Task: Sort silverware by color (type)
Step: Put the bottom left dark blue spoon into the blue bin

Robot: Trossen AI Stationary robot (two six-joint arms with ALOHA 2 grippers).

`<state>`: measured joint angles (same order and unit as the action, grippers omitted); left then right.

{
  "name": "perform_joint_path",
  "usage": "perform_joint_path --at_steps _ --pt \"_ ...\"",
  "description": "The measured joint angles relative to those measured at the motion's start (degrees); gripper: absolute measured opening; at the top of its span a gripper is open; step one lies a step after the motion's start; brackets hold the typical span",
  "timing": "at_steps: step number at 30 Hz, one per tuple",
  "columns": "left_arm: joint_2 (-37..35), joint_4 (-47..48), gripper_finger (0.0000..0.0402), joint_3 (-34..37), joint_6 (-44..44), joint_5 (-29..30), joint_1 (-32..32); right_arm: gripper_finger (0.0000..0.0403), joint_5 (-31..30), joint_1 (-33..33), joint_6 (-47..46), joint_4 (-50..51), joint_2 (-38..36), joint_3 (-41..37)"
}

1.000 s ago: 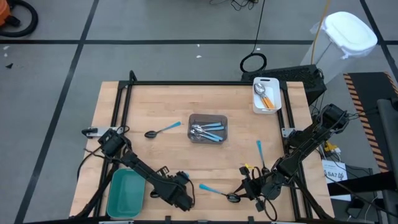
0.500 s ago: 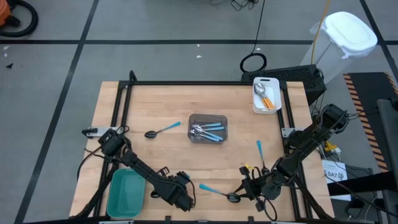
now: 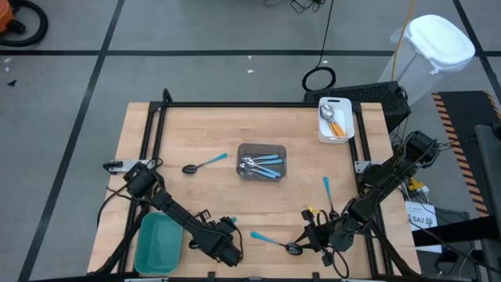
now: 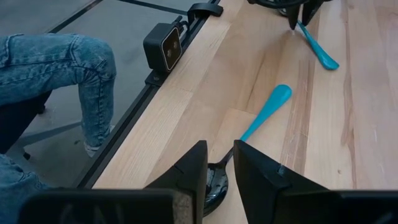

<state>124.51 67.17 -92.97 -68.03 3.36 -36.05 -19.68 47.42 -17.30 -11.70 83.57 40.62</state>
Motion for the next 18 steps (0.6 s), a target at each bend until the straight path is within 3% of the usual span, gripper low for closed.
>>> perform_joint_path --at_steps 18 --pt "0.0 -0.8 0.0088 0.0 -4.8 4.2 -2.5 0.0075 0.2 0.0 -0.2 0.3 0.0 0.0"
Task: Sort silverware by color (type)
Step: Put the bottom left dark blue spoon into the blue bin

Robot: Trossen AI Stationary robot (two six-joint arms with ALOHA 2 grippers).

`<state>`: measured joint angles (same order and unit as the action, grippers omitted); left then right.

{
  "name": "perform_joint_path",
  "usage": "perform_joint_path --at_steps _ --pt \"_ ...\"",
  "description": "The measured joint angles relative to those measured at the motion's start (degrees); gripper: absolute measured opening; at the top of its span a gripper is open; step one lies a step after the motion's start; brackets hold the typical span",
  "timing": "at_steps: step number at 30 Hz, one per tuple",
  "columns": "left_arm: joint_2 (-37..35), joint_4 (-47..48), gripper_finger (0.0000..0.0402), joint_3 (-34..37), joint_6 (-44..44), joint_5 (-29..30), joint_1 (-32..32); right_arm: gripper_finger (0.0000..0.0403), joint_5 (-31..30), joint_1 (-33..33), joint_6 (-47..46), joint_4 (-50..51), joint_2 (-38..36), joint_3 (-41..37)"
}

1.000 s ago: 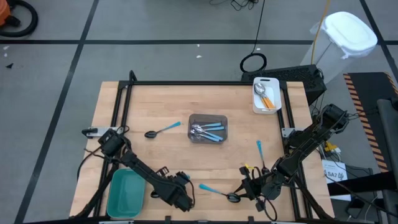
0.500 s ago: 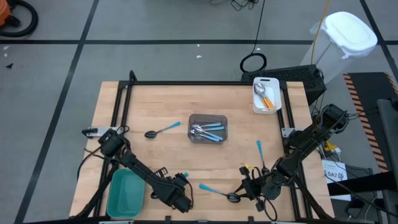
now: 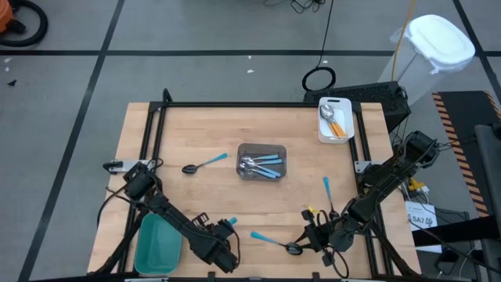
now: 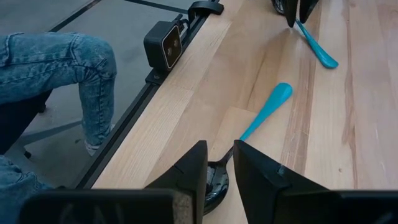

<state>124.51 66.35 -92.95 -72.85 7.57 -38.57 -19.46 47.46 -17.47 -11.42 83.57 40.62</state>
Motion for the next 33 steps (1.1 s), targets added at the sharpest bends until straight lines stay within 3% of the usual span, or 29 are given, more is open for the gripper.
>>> perform_joint_path --at_steps 8,15,22,33 --pt "-0.5 -3.1 0.0079 3.6 -2.2 0.7 -0.5 0.0075 0.0 0.7 0.0 -0.1 0.0 0.0" --pt "-0.5 -4.3 0.0010 3.8 -2.4 0.7 -0.5 0.0075 -0.1 0.7 0.1 -0.1 0.0 0.0" --pt "-0.3 -4.1 0.0008 3.4 -4.4 0.9 -0.5 0.0075 -0.1 0.7 0.1 -0.1 0.0 0.0" --pt "0.3 4.7 0.0006 -3.4 -3.8 3.3 -1.7 0.0075 -0.2 0.7 0.2 0.0 0.0 0.0"
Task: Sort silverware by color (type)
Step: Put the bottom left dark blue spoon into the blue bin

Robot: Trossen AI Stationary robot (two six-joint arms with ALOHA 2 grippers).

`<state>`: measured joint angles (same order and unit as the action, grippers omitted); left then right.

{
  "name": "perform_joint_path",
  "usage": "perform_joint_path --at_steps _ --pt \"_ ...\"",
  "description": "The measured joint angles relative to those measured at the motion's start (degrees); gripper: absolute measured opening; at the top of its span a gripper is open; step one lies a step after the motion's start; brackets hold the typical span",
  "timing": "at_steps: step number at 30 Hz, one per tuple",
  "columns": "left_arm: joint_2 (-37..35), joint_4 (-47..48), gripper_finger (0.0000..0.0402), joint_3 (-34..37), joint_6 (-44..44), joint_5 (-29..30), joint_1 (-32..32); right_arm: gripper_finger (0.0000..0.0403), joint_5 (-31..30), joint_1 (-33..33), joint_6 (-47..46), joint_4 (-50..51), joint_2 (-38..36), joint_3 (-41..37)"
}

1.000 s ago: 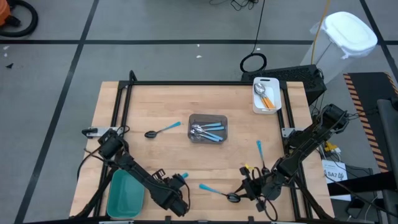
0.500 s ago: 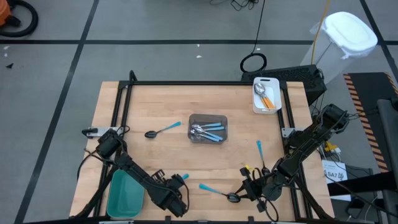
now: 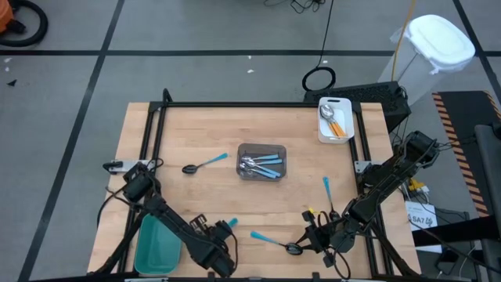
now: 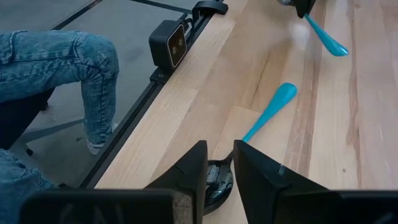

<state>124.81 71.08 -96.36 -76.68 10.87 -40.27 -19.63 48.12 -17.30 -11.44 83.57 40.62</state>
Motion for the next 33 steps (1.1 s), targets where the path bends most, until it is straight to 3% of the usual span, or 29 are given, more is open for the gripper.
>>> perform_joint_path --at_steps 17,33 --pt "-0.2 18.4 0.0005 -14.5 -3.1 3.4 -2.9 0.0075 0.1 0.0 0.1 0.1 0.0 0.0" --pt "-3.0 18.9 0.0005 -17.7 -5.1 6.2 -6.4 0.0075 0.1 0.6 -0.7 0.1 0.0 0.0"
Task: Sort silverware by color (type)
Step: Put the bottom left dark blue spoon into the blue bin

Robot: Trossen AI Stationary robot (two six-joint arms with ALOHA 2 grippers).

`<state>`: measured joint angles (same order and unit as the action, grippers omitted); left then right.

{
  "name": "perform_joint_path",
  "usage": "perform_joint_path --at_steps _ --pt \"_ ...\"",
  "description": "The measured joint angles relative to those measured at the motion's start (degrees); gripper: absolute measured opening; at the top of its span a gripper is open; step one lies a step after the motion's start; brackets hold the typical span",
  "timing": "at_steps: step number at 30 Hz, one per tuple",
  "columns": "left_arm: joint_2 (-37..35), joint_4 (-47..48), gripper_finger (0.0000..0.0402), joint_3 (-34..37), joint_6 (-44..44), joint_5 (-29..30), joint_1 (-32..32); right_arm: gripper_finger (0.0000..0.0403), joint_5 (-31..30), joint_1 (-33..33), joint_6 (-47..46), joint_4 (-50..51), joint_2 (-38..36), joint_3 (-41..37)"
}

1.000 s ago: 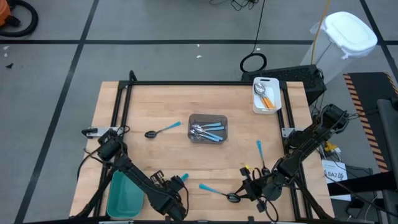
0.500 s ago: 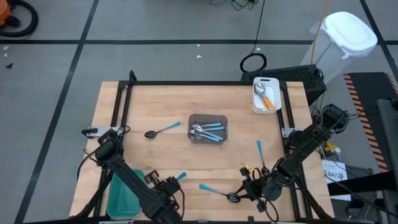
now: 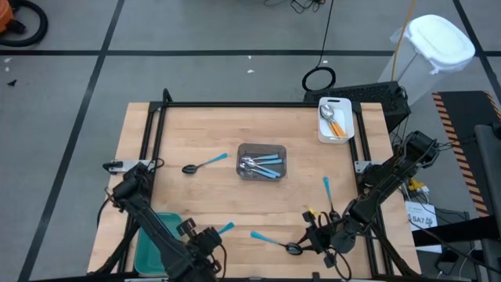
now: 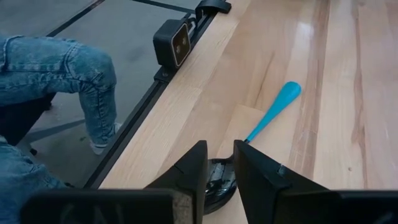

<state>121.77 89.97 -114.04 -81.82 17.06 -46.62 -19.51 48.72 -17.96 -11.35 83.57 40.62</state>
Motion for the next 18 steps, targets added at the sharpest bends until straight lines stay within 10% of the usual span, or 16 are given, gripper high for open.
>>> perform_joint_path --at_steps 18 --pt "-12.6 0.0 0.0005 3.3 5.8 14.9 -0.8 0.0075 0.0 0.5 0.2 -0.4 0.0 0.0"
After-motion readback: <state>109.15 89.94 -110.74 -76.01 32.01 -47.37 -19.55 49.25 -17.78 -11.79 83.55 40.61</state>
